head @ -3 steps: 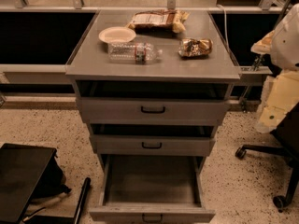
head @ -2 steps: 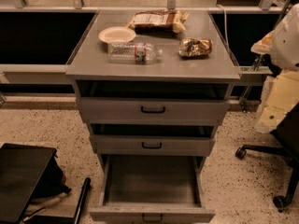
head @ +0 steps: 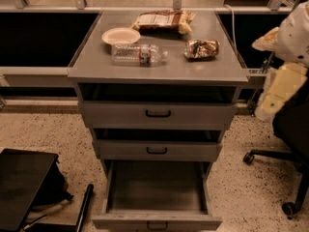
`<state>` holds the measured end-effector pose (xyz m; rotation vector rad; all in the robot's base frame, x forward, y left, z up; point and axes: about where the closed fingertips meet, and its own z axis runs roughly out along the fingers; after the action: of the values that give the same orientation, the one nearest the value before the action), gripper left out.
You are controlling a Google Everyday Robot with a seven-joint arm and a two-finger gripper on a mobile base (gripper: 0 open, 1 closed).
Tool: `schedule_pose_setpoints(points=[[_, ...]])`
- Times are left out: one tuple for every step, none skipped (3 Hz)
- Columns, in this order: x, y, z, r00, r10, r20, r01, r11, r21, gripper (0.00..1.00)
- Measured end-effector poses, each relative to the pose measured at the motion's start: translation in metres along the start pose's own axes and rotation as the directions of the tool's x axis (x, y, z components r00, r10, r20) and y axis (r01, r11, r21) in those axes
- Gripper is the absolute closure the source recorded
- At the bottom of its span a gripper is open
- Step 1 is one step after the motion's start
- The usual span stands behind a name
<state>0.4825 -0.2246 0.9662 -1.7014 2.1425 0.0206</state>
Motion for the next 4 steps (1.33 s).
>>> schedule_pose_setpoints(points=[[0.003,-0.063,0.044,0.998,-0.010,0.056,0.011,0.9995,-0.029,0.00],[-0.004,-0.124,0.097,0.999,-0.014,0.049,0.016,0.9990,-0.042,0.00],[-0.045,-0.187,0.163,0.998,-0.048,0.041,0.049,0.9986,-0.019,0.00],[-0.045,-0.187,0.163,0.998,-0.048,0.041,0.049,0.9986,-0.019,0.00]])
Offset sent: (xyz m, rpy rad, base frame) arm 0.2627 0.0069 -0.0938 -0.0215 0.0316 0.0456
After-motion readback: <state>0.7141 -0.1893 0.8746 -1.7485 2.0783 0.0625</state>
